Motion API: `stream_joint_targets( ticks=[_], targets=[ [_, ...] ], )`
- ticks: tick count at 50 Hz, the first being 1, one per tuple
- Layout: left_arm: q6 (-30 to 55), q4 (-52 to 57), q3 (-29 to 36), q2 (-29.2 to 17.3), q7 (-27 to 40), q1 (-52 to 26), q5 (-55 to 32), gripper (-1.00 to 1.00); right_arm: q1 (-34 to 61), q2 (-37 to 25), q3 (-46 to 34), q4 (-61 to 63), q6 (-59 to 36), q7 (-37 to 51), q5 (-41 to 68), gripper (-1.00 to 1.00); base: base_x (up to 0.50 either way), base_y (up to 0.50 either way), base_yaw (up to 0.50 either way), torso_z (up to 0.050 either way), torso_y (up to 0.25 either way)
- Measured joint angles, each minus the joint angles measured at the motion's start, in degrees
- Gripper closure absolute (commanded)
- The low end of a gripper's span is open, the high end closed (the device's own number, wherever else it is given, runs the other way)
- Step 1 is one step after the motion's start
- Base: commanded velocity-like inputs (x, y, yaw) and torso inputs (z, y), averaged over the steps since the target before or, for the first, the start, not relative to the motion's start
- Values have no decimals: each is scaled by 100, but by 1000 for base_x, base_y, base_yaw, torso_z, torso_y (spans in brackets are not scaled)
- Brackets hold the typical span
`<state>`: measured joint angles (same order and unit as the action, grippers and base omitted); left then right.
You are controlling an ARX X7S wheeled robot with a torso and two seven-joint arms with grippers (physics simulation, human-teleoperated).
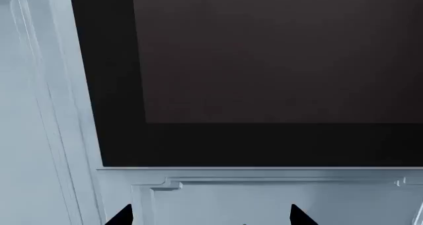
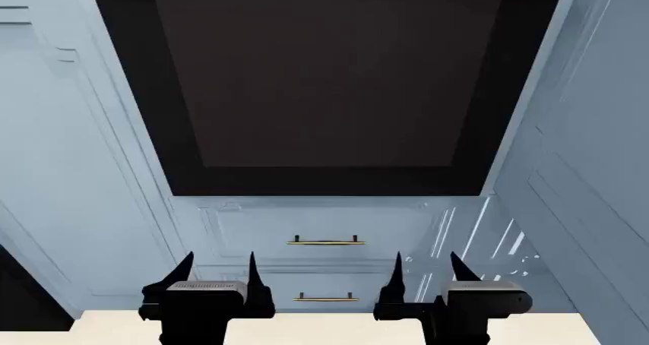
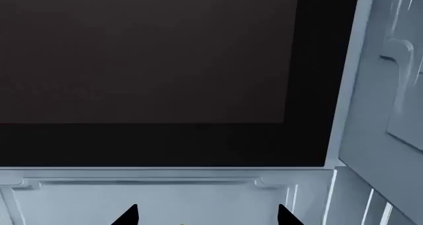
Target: Pick the lemon from the counter and place it in the cabinet.
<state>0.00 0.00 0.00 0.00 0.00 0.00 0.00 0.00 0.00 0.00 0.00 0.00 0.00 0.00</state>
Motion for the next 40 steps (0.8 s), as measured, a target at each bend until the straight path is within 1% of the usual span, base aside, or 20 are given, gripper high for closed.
stream_joint_targets(
  ticks=[18,40],
  targets=[
    [26,-13,232,-205,263,-51,-218,-100,34,-217,-285,-38,-14,298,83,-100,-7,0,0,0,0],
    [9,-62,456,-405,507,-111,-439,-100,62,-411,-548,-97,-87,582,138,-100,-415,0,0,0,0]
  ],
)
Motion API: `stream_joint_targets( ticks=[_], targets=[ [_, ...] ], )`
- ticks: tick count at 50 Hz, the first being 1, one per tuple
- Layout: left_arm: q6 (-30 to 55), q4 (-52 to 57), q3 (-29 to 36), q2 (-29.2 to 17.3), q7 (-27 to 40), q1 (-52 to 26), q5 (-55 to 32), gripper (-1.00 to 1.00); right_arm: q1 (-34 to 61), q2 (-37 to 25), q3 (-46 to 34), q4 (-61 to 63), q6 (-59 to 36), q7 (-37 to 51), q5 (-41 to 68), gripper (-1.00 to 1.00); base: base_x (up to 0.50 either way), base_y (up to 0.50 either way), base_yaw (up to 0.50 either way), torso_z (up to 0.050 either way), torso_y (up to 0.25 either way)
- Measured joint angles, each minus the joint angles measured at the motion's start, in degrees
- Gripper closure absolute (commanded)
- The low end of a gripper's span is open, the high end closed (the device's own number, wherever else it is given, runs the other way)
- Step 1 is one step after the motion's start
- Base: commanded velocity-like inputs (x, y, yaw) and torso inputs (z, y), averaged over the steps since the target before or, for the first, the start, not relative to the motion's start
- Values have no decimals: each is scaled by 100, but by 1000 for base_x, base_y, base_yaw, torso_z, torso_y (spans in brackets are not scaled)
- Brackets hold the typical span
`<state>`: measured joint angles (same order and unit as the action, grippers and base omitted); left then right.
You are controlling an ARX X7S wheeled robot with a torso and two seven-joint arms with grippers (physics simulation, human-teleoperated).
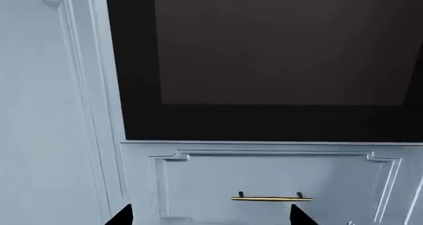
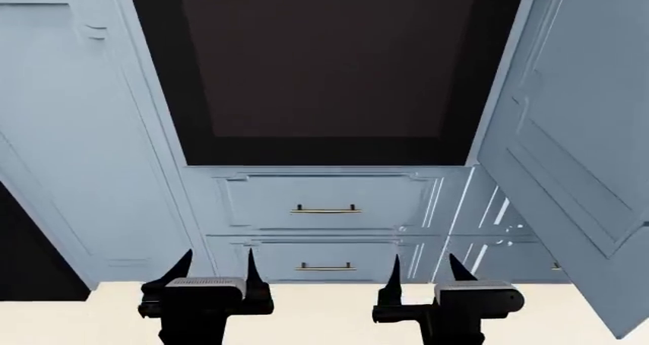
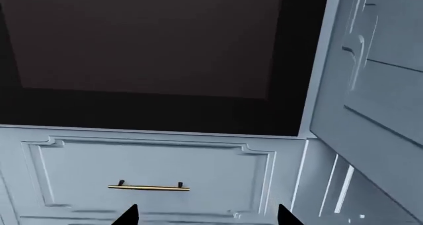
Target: Pick the lemon from the counter and place it in the cabinet.
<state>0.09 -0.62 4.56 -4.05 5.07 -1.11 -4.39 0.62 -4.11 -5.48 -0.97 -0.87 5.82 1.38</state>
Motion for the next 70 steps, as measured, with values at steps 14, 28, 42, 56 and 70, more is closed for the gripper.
stream_joint_targets(
  ticks=[14,28,42,56,70],
  targets=[
    [-18,-23,108,-90,108,-5,-108,-100,6,-84,-97,-3,-1,88,129,-100,-181,0,0,0,0],
    [-36,-30,208,-176,207,-12,-201,-100,24,-161,-170,19,-16,135,324,-100,-37,1,-415,0,0],
    [-42,-3,293,-251,294,0,-283,-100,57,-229,-251,12,-68,222,422,-100,-55,6,-500,0,0],
    [-52,12,367,-315,369,6,-348,-100,47,-294,-325,-4,-46,304,484,-100,-58,12,-500,0,0],
    [-64,12,434,-371,434,0,-405,-100,34,-351,-390,-10,-24,378,537,-100,-59,18,-500,0,0]
  ],
)
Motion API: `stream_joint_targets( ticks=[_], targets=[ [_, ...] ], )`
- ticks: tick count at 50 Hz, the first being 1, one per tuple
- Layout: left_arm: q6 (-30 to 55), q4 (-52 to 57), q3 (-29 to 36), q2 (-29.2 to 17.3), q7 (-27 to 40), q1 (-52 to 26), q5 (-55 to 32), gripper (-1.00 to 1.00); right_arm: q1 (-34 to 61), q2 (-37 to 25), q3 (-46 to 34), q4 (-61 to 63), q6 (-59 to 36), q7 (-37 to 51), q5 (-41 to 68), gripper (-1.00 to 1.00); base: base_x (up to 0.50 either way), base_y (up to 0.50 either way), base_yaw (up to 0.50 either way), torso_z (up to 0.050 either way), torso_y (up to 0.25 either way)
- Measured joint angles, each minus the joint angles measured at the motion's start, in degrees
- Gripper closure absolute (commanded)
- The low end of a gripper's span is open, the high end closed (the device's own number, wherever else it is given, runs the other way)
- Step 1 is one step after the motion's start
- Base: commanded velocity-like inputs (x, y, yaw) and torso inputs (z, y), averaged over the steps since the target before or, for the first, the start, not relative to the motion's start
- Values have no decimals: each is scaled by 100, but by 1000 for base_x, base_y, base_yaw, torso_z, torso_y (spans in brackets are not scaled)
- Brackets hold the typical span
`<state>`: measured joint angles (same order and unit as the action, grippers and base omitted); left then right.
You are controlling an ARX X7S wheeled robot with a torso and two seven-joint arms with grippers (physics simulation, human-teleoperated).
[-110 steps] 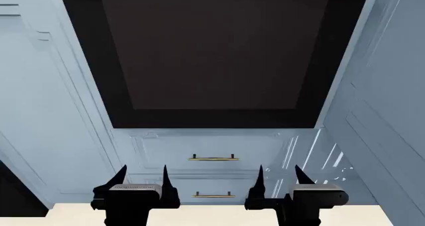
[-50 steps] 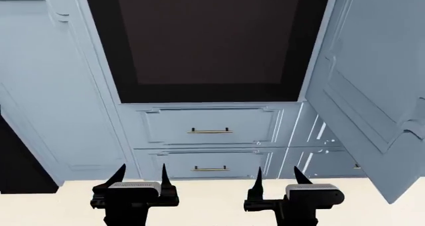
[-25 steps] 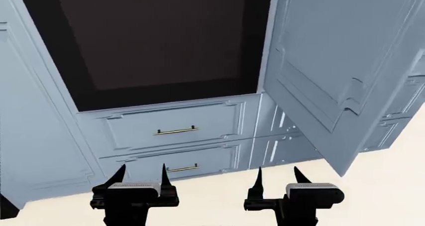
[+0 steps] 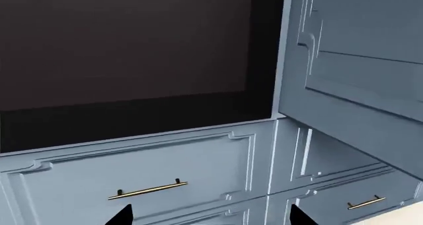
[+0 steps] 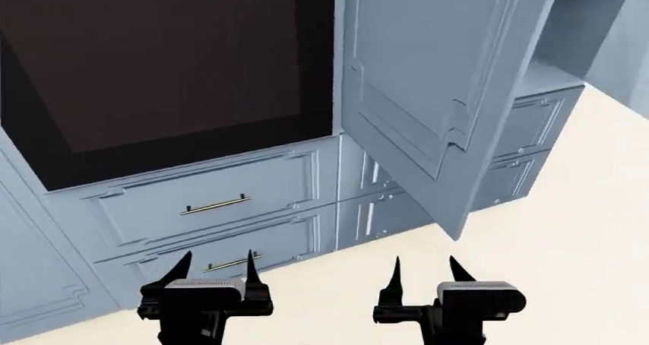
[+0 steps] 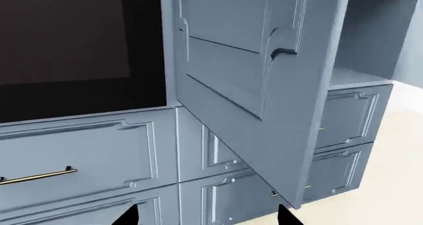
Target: Pick the lemon from the counter and place it in the cabinet.
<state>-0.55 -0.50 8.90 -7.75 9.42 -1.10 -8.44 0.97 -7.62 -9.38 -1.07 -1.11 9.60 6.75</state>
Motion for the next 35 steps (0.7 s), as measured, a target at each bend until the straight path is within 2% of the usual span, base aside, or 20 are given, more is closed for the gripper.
stream_joint_targets(
  ticks=[35],
  targets=[
    [-31,-9,143,-116,136,-19,-118,-100,74,-105,-146,-56,7,145,120,-100,-56,27,-500,0,0]
  ],
)
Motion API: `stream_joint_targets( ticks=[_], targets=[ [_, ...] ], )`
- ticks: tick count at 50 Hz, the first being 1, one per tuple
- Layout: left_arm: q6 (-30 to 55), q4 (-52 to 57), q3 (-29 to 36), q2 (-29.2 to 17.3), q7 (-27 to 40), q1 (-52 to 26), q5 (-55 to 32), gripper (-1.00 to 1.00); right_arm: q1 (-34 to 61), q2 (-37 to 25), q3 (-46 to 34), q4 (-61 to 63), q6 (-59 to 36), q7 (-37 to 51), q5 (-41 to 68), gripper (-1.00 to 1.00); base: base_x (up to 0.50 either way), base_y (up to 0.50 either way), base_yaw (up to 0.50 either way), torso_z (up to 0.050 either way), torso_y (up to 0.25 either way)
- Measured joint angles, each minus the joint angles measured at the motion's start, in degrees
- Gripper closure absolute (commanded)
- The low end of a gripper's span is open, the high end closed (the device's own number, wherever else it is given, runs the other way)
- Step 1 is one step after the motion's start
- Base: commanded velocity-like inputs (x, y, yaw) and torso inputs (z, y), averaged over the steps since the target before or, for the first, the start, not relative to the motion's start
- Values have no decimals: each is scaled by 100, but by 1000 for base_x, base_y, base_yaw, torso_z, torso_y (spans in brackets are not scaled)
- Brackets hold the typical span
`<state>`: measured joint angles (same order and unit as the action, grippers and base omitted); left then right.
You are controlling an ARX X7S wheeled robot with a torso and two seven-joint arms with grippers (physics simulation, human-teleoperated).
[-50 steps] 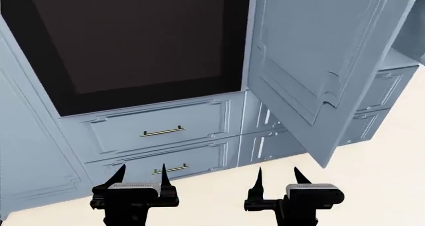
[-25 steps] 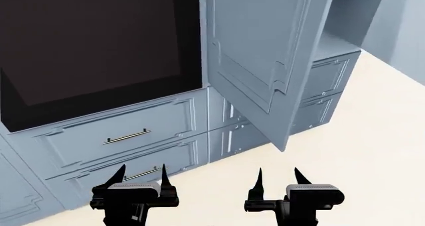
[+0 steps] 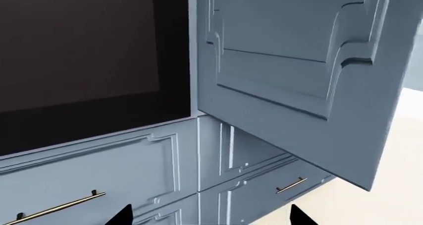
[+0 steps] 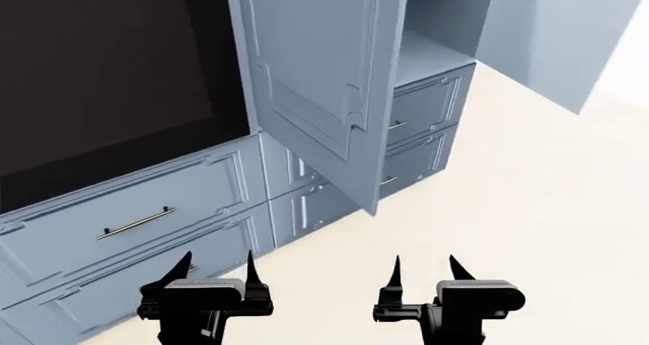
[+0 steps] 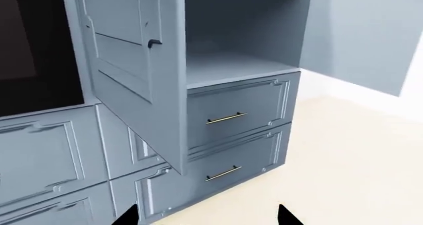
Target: Pick the lemon from the counter and place it in the cabinet.
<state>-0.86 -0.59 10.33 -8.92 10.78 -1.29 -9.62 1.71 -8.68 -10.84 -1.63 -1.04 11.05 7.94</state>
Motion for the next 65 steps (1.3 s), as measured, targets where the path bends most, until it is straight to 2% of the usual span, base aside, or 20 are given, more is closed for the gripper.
stream_joint_targets(
  ticks=[65],
  targets=[
    [-85,-105,206,-149,174,-57,-213,-100,60,-154,-197,-29,1,251,175,-100,-48,45,-500,0,0]
  ],
)
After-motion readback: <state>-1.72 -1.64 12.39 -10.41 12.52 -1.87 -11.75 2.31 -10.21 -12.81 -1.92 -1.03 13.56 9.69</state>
